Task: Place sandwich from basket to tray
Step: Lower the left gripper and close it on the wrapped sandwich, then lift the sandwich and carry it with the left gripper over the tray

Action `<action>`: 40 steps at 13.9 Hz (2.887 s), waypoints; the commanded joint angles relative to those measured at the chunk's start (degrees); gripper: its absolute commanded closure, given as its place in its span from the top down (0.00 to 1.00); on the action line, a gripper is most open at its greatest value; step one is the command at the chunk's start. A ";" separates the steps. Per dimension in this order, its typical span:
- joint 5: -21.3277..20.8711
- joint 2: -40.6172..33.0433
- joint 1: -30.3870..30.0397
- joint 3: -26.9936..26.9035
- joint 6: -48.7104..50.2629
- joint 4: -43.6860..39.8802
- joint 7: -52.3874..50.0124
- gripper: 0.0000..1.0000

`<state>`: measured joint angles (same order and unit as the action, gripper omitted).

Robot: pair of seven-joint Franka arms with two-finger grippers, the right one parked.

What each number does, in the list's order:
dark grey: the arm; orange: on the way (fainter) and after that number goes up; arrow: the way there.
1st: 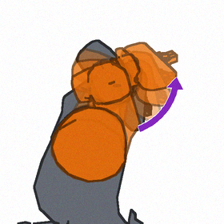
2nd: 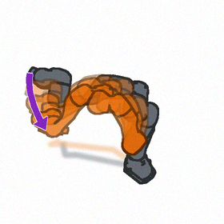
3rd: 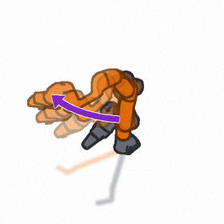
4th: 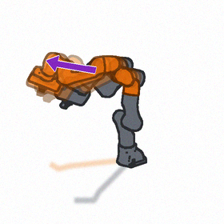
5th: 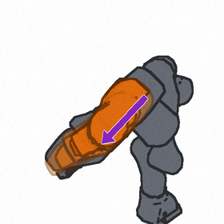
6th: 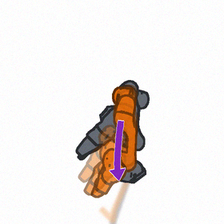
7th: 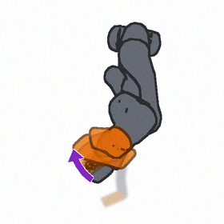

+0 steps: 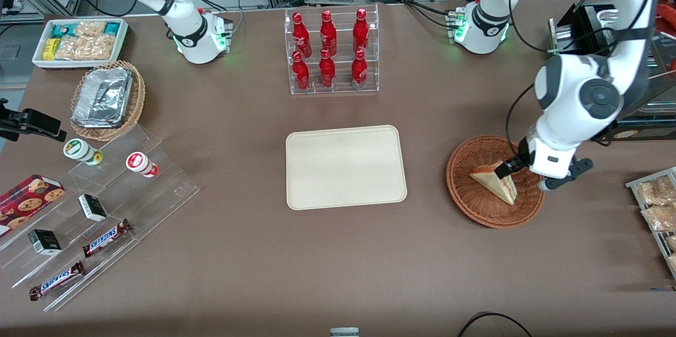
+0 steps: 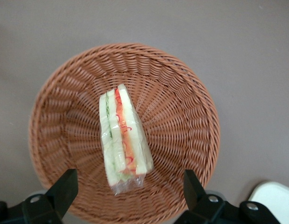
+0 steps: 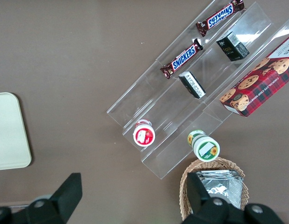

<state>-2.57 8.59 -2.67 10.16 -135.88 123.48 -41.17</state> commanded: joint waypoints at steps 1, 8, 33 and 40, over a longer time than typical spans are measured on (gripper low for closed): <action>-0.86 0.54 0.03 -0.14 -5.35 3.96 -7.69 1.00; -0.86 6.26 -0.14 -0.22 -10.19 4.41 -12.53 1.00; -15.09 27.60 22.87 23.07 25.85 -43.22 -23.70 0.00; -24.75 37.45 26.75 22.89 18.03 -43.49 -23.43 0.00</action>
<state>-24.73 43.59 22.38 33.51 -117.63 82.54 -64.44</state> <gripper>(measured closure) 0.841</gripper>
